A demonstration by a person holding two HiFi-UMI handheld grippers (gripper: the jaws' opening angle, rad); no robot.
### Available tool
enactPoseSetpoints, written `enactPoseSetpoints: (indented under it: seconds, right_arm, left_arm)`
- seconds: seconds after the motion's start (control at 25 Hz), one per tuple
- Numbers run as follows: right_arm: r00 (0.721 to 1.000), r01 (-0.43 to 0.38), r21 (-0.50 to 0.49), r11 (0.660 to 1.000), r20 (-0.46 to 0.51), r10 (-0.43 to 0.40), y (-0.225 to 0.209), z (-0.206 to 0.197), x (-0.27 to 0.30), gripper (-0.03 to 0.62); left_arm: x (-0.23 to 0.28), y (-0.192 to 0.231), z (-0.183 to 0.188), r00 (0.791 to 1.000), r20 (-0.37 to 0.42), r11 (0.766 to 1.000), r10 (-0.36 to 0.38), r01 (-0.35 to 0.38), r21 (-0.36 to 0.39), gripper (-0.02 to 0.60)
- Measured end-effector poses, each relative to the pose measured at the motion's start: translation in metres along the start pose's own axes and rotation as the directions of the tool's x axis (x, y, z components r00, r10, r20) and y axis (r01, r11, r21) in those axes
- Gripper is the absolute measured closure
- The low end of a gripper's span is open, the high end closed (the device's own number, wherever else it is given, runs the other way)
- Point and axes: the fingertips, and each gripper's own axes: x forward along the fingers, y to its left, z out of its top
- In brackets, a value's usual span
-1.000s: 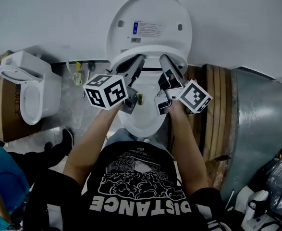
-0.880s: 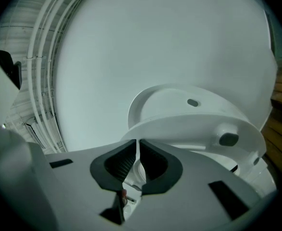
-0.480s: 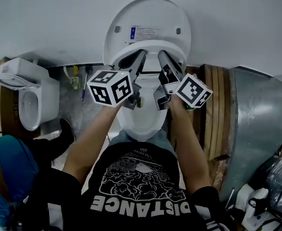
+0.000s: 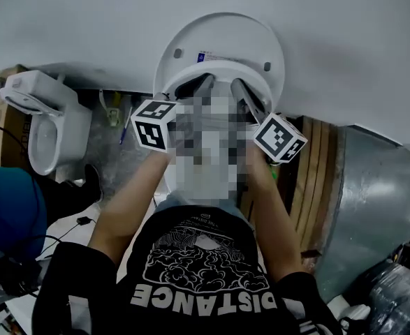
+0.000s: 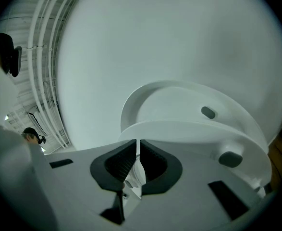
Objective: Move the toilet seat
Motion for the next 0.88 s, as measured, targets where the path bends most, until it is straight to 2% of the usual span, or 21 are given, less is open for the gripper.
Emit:
enactPoseSetpoints:
  seconds: [0.32, 0.88]
  right_arm:
    - [0.999, -0.024, -0.017, 1.0, -0.022, 0.024, -0.007, 0.015, 0.023, 0.56]
    - [0.999, 0.001, -0.056, 0.998, -0.047, -0.004, -0.031, 0.034, 0.066, 0.56]
  left_arm:
    - [0.021, 0.014, 0.012, 0.999, 0.014, 0.999, 0.044, -0.044, 0.013, 0.568]
    - [0.061, 0.046, 0.022, 0.997, -0.018, 0.996, 0.074, -0.073, 0.044, 0.568]
